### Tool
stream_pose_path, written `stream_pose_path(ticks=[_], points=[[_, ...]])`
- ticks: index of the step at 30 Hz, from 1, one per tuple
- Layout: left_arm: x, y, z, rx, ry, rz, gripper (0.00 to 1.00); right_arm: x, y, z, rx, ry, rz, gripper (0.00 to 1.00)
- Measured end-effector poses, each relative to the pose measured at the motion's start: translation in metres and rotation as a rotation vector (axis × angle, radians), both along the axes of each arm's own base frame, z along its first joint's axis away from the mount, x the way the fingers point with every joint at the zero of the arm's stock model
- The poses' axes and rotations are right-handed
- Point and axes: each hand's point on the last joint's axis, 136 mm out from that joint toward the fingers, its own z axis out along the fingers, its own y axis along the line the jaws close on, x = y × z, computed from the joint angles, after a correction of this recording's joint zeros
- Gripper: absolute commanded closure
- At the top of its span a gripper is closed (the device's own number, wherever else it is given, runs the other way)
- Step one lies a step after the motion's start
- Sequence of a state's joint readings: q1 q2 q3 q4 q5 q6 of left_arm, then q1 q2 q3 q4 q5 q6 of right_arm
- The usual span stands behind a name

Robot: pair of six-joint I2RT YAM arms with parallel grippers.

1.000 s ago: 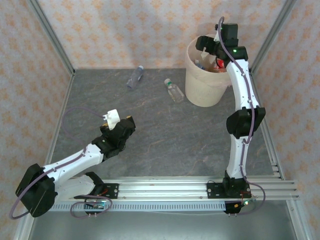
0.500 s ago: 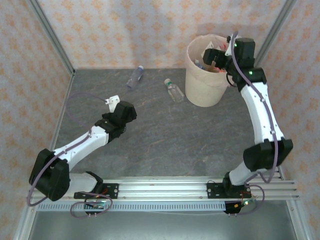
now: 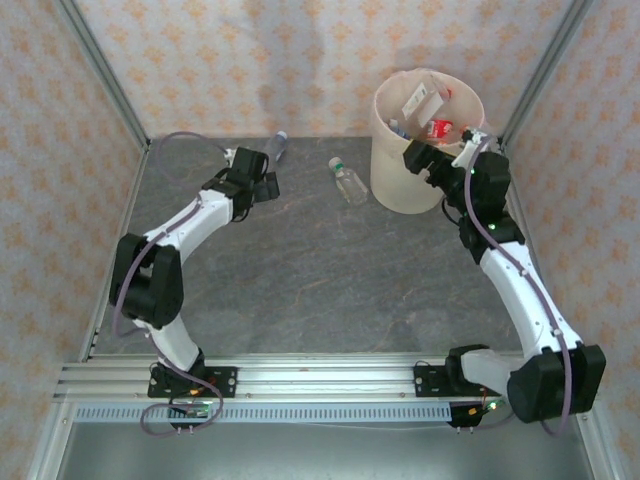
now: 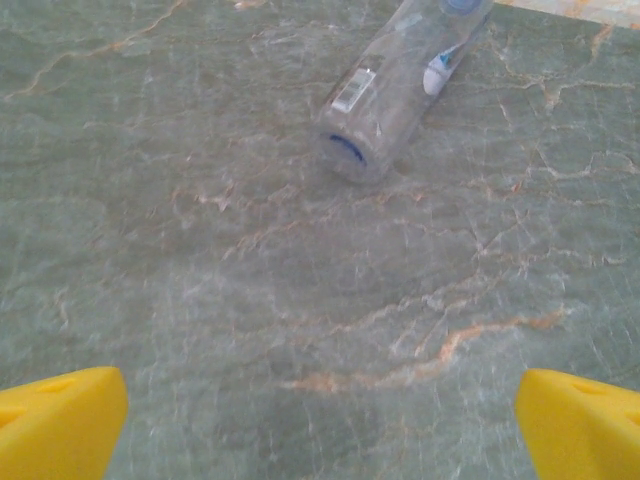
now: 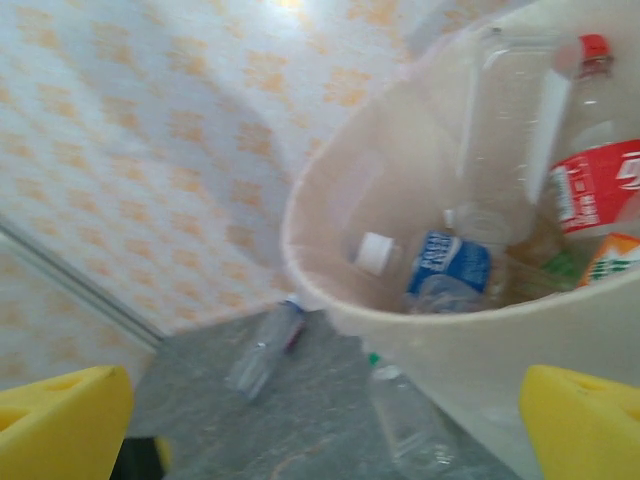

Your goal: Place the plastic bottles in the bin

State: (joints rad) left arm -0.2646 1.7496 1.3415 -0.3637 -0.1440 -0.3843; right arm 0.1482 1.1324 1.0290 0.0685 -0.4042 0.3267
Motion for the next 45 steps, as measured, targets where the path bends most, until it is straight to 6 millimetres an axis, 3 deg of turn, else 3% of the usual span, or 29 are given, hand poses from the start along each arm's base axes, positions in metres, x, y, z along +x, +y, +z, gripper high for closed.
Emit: stream_pose_path(ticks=[3,6,13,20,29,33,38,45], points=[[0.019,0.003,-0.004,-0.008,0.019,-0.013,0.00,-0.014,0.015,0.013,0.023,-0.069,0.045,0.01],[0.037,0.005,-0.007,-0.015,0.033,-0.035,0.00,-0.030,0.032,0.015,0.036,-0.114,0.096,0.01],[0.082,0.010,-0.030,-0.074,0.077,-0.121,0.00,-0.047,0.060,-0.023,0.031,-0.084,0.151,0.01],[0.111,0.023,-0.063,-0.073,0.128,-0.183,0.00,-0.045,0.058,-0.022,0.013,-0.097,0.123,0.01],[0.154,-0.001,-0.086,-0.078,0.163,-0.362,0.02,-0.042,0.052,-0.023,-0.023,-0.108,0.087,0.01],[0.160,-0.005,-0.095,-0.084,0.193,-0.389,0.05,-0.041,0.049,-0.024,-0.041,-0.111,0.070,0.01],[0.151,-0.004,-0.104,-0.085,0.247,-0.389,0.11,-0.040,0.047,-0.026,-0.062,-0.108,0.056,0.01],[0.150,-0.002,-0.097,-0.078,0.258,-0.376,0.27,-0.040,0.044,-0.028,-0.089,-0.108,0.042,0.01]])
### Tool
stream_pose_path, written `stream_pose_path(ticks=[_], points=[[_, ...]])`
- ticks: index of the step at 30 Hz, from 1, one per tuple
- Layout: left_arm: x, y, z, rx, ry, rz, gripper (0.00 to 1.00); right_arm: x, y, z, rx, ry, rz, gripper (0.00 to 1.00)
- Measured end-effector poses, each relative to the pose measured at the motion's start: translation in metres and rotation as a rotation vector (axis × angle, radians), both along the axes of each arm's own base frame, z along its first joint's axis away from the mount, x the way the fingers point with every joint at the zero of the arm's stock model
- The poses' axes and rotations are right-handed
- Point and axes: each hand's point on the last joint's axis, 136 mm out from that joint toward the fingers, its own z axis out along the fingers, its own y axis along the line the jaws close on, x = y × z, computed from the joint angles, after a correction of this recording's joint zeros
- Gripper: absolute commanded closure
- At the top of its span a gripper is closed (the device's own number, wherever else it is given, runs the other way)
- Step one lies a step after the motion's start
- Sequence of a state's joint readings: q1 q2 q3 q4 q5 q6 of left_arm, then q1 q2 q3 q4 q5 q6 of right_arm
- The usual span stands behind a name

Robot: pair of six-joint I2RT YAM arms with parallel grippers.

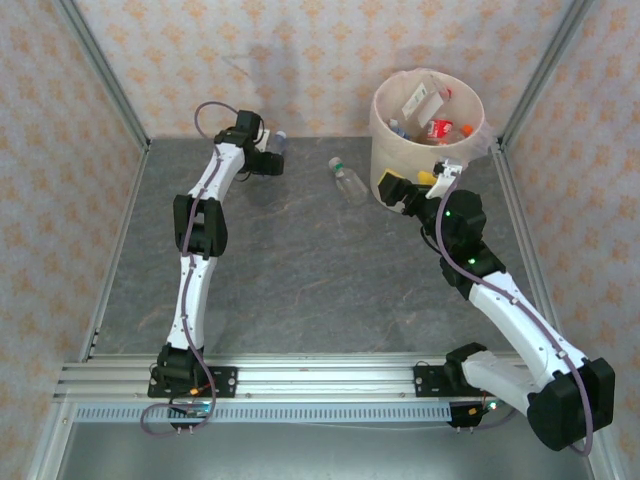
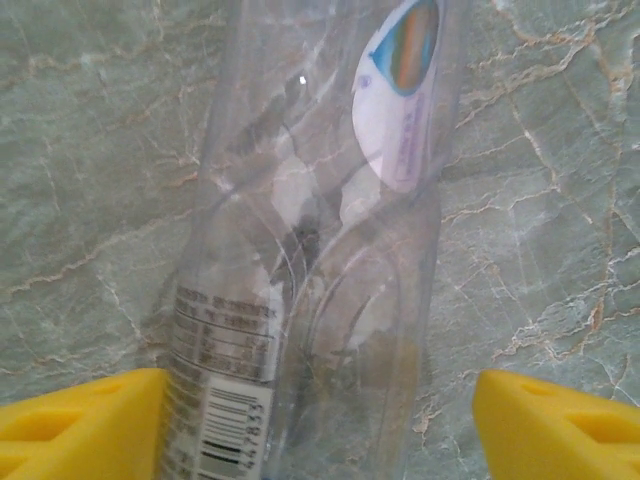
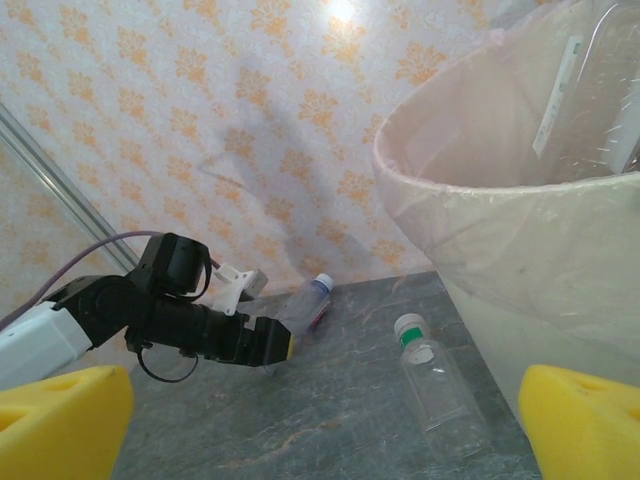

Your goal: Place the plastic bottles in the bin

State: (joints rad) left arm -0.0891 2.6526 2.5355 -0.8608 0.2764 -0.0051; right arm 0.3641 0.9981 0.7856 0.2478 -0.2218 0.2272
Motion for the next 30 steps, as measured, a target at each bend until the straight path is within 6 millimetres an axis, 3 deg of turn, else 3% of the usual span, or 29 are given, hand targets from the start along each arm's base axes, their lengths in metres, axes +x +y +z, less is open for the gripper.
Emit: stream_pose_path(ticks=[6,13,25,30], points=[[-0.001,0.005,0.002,0.018,0.004,0.023,0.43,-0.001,-0.003,0.003,-0.009,-0.013,-0.015,0.01],[-0.007,0.006,0.000,0.021,0.011,0.030,0.50,-0.006,-0.007,0.008,-0.017,-0.024,-0.025,0.01],[-0.068,0.008,0.003,0.006,0.057,0.055,0.56,-0.009,-0.005,0.010,-0.010,-0.026,-0.010,0.01],[-0.094,-0.008,0.009,-0.011,0.040,0.051,0.58,-0.010,-0.001,0.001,0.009,0.001,0.016,0.01]])
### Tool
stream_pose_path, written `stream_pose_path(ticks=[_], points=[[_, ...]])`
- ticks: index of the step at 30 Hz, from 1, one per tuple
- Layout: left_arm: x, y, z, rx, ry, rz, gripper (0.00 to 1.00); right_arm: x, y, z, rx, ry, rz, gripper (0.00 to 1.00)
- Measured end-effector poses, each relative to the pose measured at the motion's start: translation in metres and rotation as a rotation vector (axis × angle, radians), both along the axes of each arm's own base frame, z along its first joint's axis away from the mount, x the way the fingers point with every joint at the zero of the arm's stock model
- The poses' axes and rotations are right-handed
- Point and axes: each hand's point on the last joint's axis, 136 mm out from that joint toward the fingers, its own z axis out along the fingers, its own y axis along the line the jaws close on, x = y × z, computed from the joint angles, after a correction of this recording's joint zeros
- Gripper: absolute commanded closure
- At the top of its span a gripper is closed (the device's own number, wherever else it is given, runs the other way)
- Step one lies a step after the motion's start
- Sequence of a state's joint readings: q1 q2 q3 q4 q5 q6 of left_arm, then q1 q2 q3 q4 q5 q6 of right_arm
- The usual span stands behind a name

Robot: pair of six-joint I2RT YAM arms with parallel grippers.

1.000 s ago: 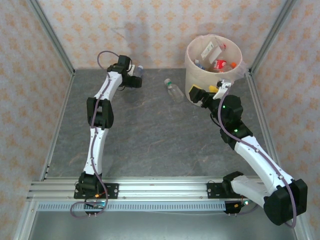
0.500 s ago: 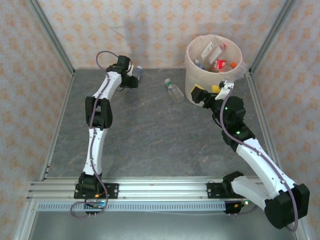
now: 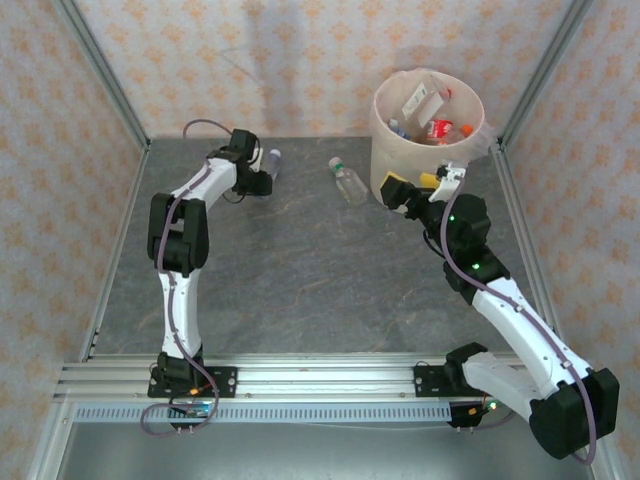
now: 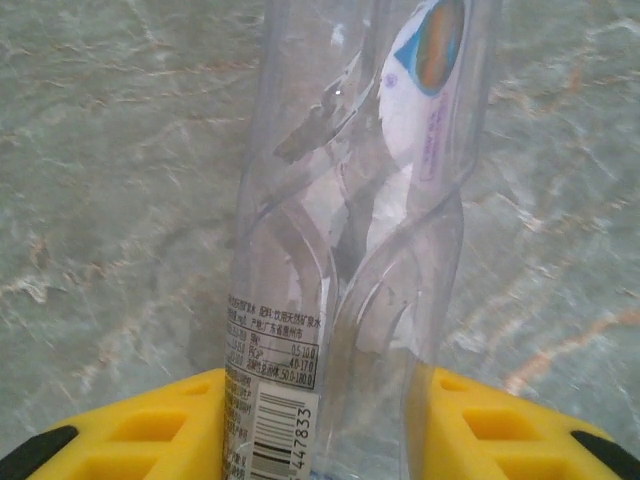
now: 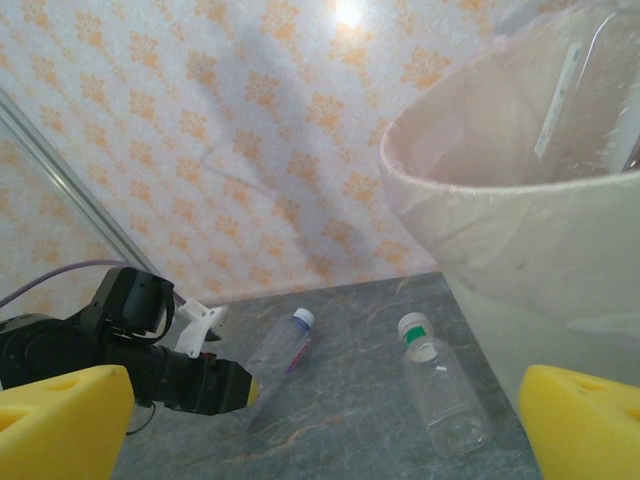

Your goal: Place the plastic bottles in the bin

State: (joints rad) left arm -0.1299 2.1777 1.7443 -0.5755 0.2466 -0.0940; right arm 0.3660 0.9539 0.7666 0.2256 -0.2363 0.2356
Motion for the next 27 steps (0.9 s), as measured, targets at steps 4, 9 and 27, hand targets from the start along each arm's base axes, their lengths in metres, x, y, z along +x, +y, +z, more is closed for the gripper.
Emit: stream_pose_path(ticks=[4,9,27], points=[[-0.028,-0.025,0.010,-0.025,-0.030,-0.020,0.58,0.000,0.004,-0.013,0.023,0.040,0.020,0.01],[-0.069,-0.066,0.036,-0.099,-0.112,-0.065,0.58,0.001,0.015,-0.029,0.070,0.099,0.054,0.01],[-0.192,-0.201,0.139,-0.483,-0.391,-0.431,0.58,0.022,0.065,-0.062,0.369,0.345,0.220,0.01]])
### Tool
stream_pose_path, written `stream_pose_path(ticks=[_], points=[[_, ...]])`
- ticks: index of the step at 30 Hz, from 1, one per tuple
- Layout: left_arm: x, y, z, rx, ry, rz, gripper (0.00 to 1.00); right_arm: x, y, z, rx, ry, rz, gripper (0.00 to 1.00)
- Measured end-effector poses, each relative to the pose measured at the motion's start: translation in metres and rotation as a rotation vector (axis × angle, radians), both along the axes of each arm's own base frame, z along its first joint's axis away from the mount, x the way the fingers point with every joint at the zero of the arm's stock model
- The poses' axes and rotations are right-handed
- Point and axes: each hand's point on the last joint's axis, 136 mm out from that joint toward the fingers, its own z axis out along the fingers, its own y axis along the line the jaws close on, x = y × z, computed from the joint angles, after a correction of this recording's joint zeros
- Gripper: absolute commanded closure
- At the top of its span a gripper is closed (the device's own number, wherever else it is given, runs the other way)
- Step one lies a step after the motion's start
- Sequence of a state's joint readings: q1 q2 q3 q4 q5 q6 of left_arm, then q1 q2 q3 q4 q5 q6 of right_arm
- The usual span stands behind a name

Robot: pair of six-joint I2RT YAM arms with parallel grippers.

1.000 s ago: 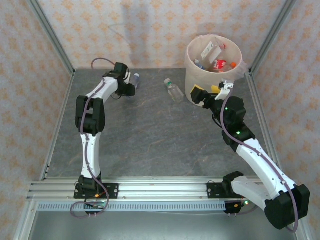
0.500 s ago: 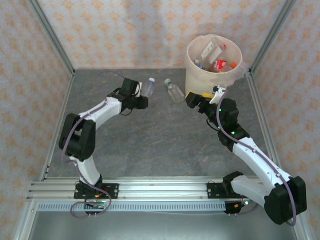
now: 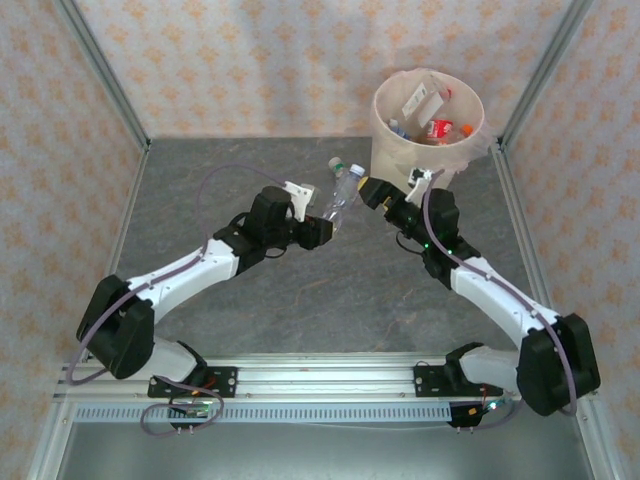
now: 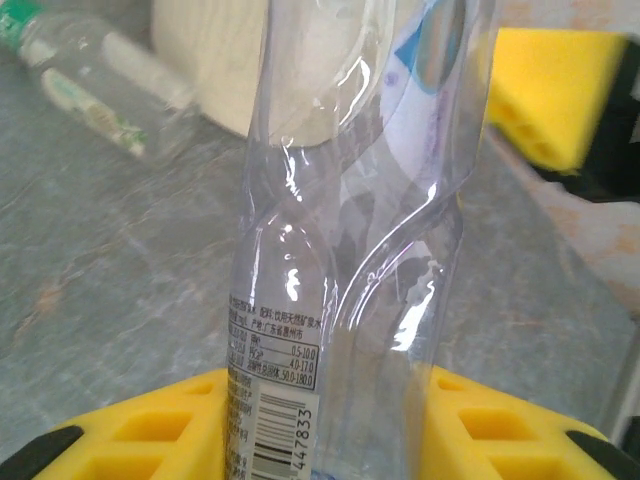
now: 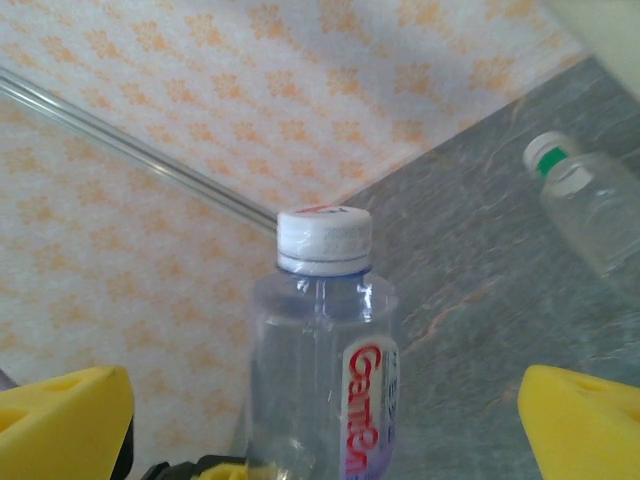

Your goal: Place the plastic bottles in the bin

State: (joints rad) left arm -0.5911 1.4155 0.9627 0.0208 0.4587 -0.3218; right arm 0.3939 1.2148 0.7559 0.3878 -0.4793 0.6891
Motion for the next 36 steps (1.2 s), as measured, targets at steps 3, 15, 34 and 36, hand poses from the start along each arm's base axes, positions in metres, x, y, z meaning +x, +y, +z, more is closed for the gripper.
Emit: stream_pose_path(ticks=[3,15,34,36], points=[[-0.007,-0.007,0.012,-0.034,-0.025,-0.032,0.58,0.004,0.014,0.002,0.036,0.023,0.065,0.01],[-0.018,-0.025,0.018,-0.079,-0.034,-0.118,0.58,-0.003,0.035,0.002,0.055,0.042,0.183,0.19],[-0.020,-0.030,0.026,-0.085,-0.054,-0.141,0.04,-0.005,0.015,0.003,-0.104,-0.030,0.098,0.41],[-0.023,-0.025,0.033,-0.090,-0.079,-0.132,0.01,-0.005,0.012,0.005,-0.130,-0.041,0.086,0.42]])
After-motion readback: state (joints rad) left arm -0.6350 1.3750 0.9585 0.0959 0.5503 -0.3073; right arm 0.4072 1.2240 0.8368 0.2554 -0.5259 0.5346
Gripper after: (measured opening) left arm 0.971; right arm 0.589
